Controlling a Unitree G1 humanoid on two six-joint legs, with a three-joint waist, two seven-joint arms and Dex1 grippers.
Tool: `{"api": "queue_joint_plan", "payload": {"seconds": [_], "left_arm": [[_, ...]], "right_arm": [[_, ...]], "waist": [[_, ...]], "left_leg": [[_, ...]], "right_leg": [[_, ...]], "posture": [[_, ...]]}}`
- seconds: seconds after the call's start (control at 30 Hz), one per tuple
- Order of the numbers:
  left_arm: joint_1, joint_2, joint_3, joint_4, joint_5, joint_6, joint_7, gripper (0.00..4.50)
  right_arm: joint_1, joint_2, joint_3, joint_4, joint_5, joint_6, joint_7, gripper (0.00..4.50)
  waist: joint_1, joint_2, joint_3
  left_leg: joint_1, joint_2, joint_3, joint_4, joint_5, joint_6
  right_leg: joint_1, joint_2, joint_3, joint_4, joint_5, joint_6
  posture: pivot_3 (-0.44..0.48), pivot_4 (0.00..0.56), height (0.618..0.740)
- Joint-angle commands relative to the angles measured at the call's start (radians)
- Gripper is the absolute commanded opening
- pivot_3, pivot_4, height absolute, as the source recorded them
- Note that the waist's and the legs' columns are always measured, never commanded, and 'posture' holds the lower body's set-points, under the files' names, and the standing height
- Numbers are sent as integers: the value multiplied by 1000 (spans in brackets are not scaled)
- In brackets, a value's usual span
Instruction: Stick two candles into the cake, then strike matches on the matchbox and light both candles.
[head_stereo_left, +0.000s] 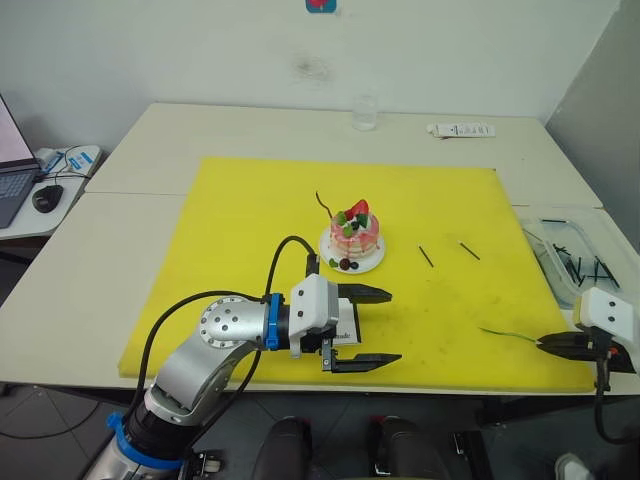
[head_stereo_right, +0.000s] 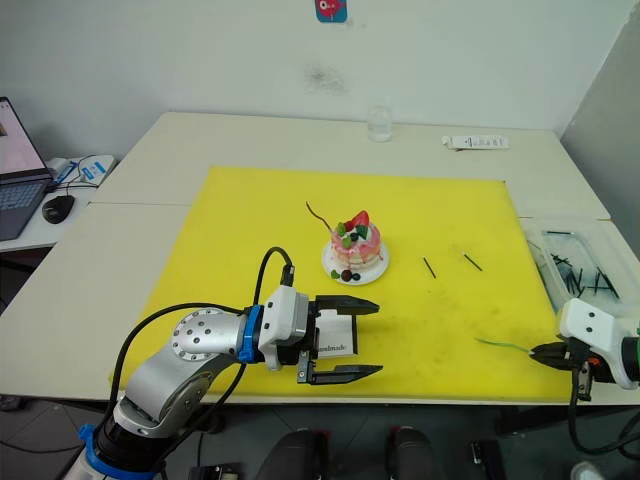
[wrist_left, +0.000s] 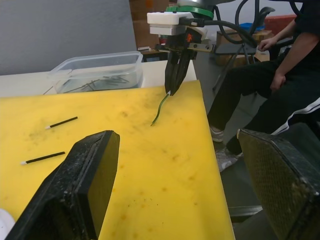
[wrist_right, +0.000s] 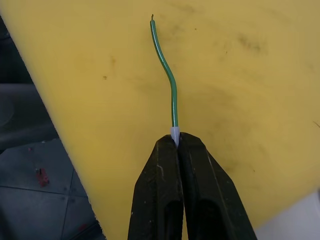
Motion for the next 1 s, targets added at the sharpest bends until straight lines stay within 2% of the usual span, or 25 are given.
{"api": "queue_joint_plan", "payload": {"seconds": [0.03,0.07,0.1,0.17,0.3,0.4,0.63,0.8,1.0], "left_arm": [[-3,-12,-7,-42,-1,-15,8,4170],[-1,-14,-7,-40,2,-23,8,4170],[1,-15,-7,-39,2,-26,8,4170],[3,-16,-7,-40,2,-25,9,4170],[7,-19,-9,-45,1,-23,8,4170],[0,-27,-12,-48,4,-20,16,4170],[11,-37,-30,-72,5,-7,44,4170],[12,-42,-42,-82,14,-7,62,4170],[21,-39,-49,-97,13,-3,73,4170]], "right_arm": [[3,-22,-3,35,-26,-13,20,46],[2,-22,-4,51,-31,-20,24,46],[-1,-20,-3,65,-35,-26,28,370],[-3,-22,-2,87,-42,-41,36,682],[-4,-38,9,113,-72,-75,47,2114],[-22,-68,35,62,-93,-29,47,2114],[-132,-112,123,-84,-81,249,7,2114],[-183,-135,200,-70,-120,279,6,2114],[-202,-166,227,-66,-128,297,10,2114]], "waist": [[0,0,0],[1,0,0],[1,0,0],[0,0,0],[0,1,-1],[0,2,-1],[1,3,-1],[4,3,-1],[5,3,-2]], "left_leg": [[0,0,0,0,0,0],[0,0,0,0,0,0],[0,0,0,0,0,0],[0,0,0,0,0,0],[0,0,0,0,0,0],[0,0,0,0,0,0],[1,0,0,0,0,0],[0,-1,0,0,0,0],[0,0,0,0,0,0]], "right_leg": [[0,0,0,0,0,0],[0,0,0,0,0,0],[0,0,0,0,0,0],[0,0,0,0,0,0],[0,0,0,0,0,0],[0,0,0,0,0,0],[1,0,0,0,0,0],[0,-1,0,-1,0,0],[0,-1,0,-1,0,0]], "posture": [[0,150,740],[0,150,740],[0,150,740],[0,150,740],[0,150,740],[0,150,740],[0,150,740],[0,150,740],[0,150,740]]}}
